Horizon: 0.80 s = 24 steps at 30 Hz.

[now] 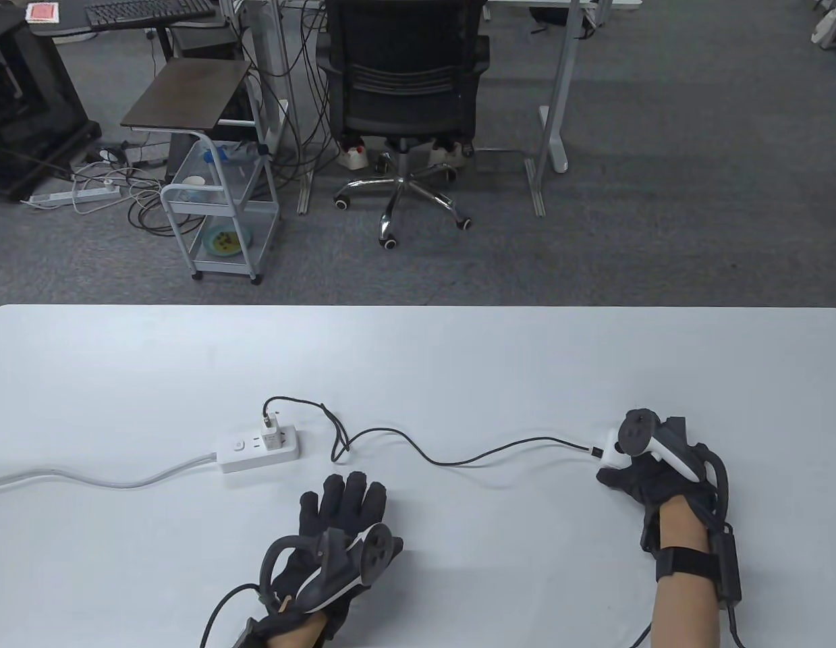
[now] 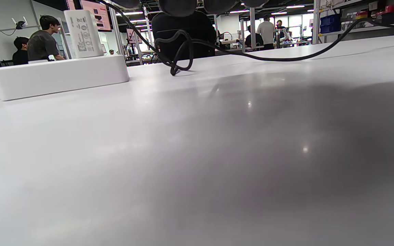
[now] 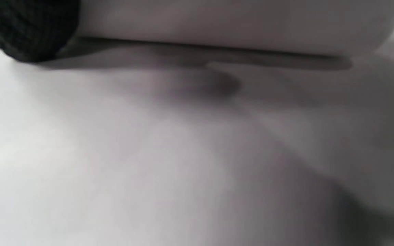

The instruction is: Unplug the charger and disconnect the battery pack

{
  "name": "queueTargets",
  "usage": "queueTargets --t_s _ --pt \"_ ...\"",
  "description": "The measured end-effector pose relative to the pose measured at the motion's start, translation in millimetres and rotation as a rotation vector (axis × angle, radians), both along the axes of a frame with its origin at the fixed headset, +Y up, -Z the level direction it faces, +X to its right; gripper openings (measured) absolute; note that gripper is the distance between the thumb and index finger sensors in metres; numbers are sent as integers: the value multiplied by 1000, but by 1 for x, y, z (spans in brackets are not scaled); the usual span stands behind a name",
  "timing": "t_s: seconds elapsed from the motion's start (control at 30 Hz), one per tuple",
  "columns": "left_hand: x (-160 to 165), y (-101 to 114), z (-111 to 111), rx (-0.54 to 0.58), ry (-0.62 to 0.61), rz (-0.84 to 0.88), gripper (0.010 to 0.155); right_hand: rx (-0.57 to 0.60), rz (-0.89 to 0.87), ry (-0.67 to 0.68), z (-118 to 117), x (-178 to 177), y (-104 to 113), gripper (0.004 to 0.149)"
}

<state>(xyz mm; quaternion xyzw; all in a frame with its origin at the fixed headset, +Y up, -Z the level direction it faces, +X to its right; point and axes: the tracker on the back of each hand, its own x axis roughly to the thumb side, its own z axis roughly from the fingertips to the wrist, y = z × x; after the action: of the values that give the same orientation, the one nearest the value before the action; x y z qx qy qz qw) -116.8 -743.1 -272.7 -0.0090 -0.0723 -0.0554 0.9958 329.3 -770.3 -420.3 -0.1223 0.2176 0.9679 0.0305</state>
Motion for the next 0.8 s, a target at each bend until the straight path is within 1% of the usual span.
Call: queueTargets --t_s 0.07,0.2,0.27,0.33,0.5,0.57,0.67,0.7,0.73,0.8 --pt "0 1 0 -4 2 -6 82 1 -26 7 -2 2 1 98" --pt "-1 1 0 -6 2 3 82 30 1 36 -5 3 5 93" --pt "-1 1 0 4 2 -5 82 73 1 27 -7 3 8 90" --pt "-2 1 -1 4 3 -3 81 91 7 29 -7 2 9 89" --pt "-1 1 -1 2 2 -10 82 166 -24 86 -5 2 10 89" --pt "-1 1 -2 -4 4 -1 81 196 -28 102 -3 2 11 90" --pt "-2 1 -2 -7 5 0 81 275 -23 134 3 1 12 94" --pt "-2 1 -1 -4 3 -7 82 301 -3 164 6 -4 14 96" --pt "-2 1 -1 -3 4 -11 82 298 12 181 7 -8 15 98" --pt "-3 1 -1 -4 11 -19 82 279 94 263 11 -22 20 101"
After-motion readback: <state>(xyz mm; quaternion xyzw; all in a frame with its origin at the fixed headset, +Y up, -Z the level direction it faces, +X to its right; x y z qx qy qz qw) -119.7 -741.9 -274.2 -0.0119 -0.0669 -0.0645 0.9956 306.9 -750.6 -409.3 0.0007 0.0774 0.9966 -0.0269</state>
